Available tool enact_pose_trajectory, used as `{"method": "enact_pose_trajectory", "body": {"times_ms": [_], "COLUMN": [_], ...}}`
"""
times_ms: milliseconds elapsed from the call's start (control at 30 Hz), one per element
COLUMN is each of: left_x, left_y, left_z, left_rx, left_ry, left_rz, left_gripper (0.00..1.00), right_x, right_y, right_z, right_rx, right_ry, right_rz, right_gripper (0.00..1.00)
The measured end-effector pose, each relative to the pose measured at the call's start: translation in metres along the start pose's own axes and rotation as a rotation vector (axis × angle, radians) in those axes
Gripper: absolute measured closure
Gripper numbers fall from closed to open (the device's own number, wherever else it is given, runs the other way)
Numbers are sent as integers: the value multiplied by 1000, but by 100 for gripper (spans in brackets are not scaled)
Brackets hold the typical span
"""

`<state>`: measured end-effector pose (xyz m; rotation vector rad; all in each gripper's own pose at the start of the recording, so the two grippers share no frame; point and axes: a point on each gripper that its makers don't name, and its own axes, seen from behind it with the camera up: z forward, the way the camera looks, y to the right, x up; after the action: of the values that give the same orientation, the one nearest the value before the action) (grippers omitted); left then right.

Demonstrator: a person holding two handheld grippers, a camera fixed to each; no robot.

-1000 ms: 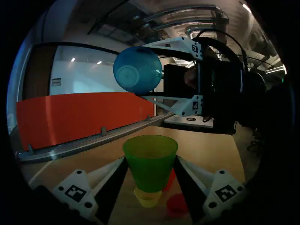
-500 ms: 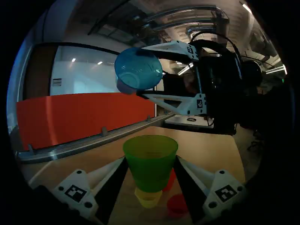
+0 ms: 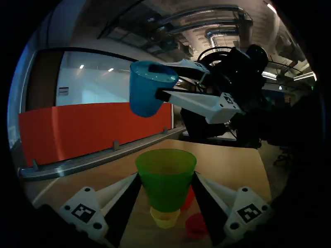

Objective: Pour water

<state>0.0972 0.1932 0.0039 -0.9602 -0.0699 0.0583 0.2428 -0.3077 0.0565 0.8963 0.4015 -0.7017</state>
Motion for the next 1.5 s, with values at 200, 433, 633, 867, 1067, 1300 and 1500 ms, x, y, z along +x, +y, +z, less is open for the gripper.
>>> {"method": "enact_pose_trajectory", "body": {"times_ms": [200,433,633,867,1067,1300,1500], "left_x": [2,4,5,2,-3,-14,-24], "left_y": [-2,-3,-5,-14,-23,-34,-41], "left_z": [-1,-2,-1,-4,-10,-18,-27], "left_rx": [6,12,18,47,77,119,152], "left_ry": [3,3,4,-3,-19,-44,-63], "left_rz": [2,7,7,13,13,26,32], "left_gripper": [19,19,19,19,19,19,19], "right_x": [2,1,-3,-12,-28,-51,-72], "right_y": [-8,-7,-2,-3,-6,-6,-4], "right_z": [0,0,-4,-14,-30,-56,-84], "right_rx": [5,14,22,11,-10,-53,-96], "right_ry": [-2,-10,-9,-34,-70,-114,-151], "right_rz": [284,588,730,734,724,701,689], "right_gripper": [10,10,10,10,10,10,10]}}
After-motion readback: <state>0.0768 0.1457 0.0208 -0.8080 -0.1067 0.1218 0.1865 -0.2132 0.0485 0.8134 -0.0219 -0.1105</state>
